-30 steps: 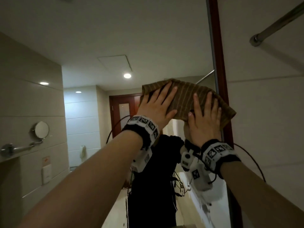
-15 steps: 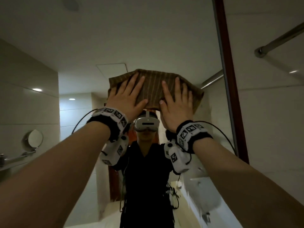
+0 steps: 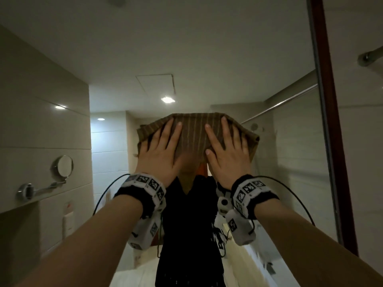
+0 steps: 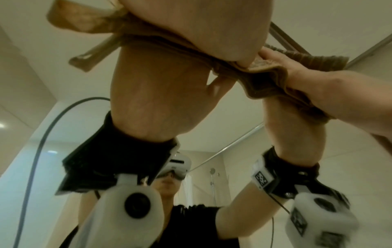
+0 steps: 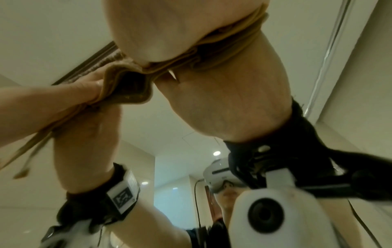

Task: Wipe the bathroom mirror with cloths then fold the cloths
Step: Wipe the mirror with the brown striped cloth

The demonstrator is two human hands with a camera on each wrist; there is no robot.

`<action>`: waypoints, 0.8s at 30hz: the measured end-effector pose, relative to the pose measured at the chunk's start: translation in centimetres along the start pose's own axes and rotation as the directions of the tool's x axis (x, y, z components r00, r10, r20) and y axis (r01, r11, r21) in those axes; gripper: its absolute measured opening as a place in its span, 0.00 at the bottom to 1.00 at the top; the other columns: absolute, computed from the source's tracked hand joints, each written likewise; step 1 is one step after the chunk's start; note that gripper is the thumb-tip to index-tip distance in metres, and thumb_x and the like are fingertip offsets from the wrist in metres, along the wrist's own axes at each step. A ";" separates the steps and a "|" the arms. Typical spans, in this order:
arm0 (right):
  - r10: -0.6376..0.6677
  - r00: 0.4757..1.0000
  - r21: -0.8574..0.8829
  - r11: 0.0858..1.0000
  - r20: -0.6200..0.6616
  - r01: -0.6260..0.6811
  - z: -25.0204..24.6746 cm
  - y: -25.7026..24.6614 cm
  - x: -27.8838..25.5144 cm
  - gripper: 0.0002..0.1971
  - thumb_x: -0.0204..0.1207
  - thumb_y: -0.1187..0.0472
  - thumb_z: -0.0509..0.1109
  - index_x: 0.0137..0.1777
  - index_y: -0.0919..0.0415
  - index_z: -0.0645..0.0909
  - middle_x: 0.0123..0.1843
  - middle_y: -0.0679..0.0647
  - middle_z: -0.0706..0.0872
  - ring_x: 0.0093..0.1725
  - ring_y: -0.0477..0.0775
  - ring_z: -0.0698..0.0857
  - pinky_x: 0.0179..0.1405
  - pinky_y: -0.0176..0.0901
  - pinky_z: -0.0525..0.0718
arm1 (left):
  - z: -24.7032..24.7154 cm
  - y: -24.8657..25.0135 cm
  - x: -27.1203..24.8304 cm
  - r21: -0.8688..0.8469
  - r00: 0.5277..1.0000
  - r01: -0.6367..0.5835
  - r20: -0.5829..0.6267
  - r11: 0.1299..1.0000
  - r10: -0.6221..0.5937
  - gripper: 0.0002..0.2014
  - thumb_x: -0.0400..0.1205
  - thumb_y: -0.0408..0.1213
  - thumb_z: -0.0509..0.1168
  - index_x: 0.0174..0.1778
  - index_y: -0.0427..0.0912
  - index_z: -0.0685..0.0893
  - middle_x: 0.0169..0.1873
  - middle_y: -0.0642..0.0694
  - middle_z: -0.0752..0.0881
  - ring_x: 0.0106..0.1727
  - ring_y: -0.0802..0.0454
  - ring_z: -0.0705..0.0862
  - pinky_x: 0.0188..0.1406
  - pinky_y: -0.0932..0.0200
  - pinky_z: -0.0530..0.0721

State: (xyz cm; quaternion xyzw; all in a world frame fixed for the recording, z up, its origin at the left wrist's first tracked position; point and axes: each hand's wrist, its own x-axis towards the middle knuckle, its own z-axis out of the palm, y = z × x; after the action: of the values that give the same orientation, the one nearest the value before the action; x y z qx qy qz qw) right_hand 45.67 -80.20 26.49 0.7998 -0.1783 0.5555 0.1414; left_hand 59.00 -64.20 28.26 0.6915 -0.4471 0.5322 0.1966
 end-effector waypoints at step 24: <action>-0.007 1.000 -0.010 1.000 0.019 0.008 -2.5 -0.3 7.8 0.32 0.84 0.41 0.46 0.83 0.35 0.33 0.85 0.50 0.30 0.85 0.61 0.42 0.81 0.63 0.45 | -2.8 -2.2 6.9 0.042 0.996 0.029 0.078 0.999 -0.032 0.37 0.82 0.64 0.43 0.81 0.60 0.31 0.82 0.57 0.34 0.83 0.49 0.47 0.78 0.40 0.51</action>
State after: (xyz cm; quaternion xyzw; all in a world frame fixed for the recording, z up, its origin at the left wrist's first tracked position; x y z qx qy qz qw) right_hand 46.17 -79.91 34.64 0.8051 -0.1795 0.5463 0.1458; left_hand 59.51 -63.73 36.04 0.7225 -0.4330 0.5106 0.1728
